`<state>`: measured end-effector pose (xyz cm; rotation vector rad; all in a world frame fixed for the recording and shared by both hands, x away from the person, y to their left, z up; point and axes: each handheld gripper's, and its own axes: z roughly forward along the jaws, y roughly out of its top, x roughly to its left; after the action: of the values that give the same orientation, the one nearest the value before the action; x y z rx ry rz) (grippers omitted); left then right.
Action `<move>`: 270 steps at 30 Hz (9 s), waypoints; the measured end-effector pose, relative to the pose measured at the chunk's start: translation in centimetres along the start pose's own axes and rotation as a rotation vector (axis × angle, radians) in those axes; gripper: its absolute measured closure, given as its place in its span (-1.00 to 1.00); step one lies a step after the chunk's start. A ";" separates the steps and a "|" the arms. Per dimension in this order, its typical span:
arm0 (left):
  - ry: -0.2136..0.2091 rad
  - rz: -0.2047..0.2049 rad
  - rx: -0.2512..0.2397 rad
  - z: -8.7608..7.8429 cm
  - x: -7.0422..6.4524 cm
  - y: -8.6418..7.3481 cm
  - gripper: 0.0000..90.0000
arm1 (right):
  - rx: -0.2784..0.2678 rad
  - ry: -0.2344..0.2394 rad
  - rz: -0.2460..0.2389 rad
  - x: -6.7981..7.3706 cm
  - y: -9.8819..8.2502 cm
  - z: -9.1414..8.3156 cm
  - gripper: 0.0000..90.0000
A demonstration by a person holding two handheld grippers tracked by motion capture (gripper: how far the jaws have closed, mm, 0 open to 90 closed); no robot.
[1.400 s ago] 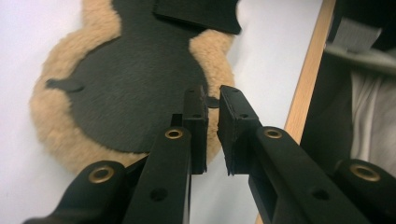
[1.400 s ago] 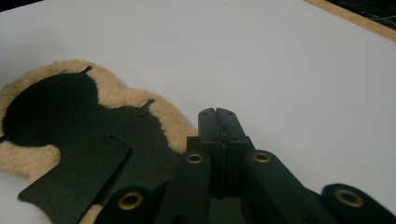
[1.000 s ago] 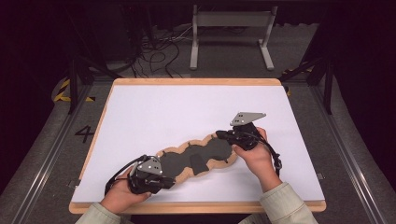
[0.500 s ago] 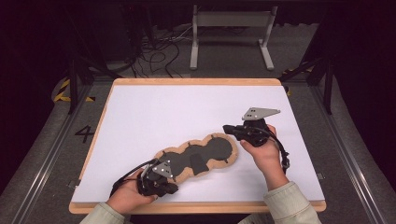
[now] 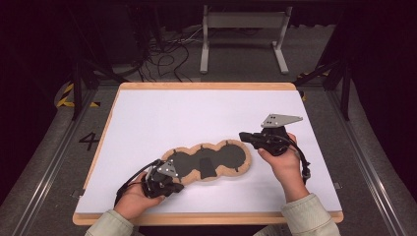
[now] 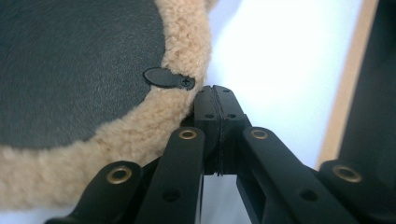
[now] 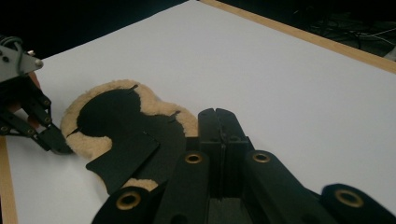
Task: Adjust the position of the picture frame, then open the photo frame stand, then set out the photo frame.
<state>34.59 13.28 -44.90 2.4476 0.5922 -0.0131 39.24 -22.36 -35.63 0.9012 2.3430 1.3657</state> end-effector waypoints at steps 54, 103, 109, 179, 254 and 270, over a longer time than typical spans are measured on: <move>0.233 -0.173 -0.399 -4.2 3.6 -0.4 0.36 | 0.135 0.108 -0.106 5.2 -2.2 1.9 0.93; 0.272 -0.205 -0.390 -4.4 4.2 -1.6 0.35 | 0.331 0.160 -0.109 6.8 -4.9 8.5 1.00; 0.280 -0.209 -0.390 -4.5 4.3 -1.6 0.34 | 0.283 0.158 -0.101 6.8 -4.5 8.0 1.00; 0.254 -0.316 -0.272 -4.0 5.8 -1.3 -0.18 | 0.199 -0.020 0.030 1.4 -3.0 0.6 -0.42; 0.070 -0.441 -0.140 -0.8 8.2 0.7 -0.62 | 0.438 -0.043 0.184 0.5 -7.2 5.0 -0.94; 0.066 -0.500 -0.163 -0.9 8.1 0.7 -0.53 | 0.462 -0.042 0.261 0.1 -6.5 4.8 -0.81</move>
<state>42.08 16.63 -45.00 2.0937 1.1715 -0.0825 39.23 -21.34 -43.70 1.3886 2.6289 0.8764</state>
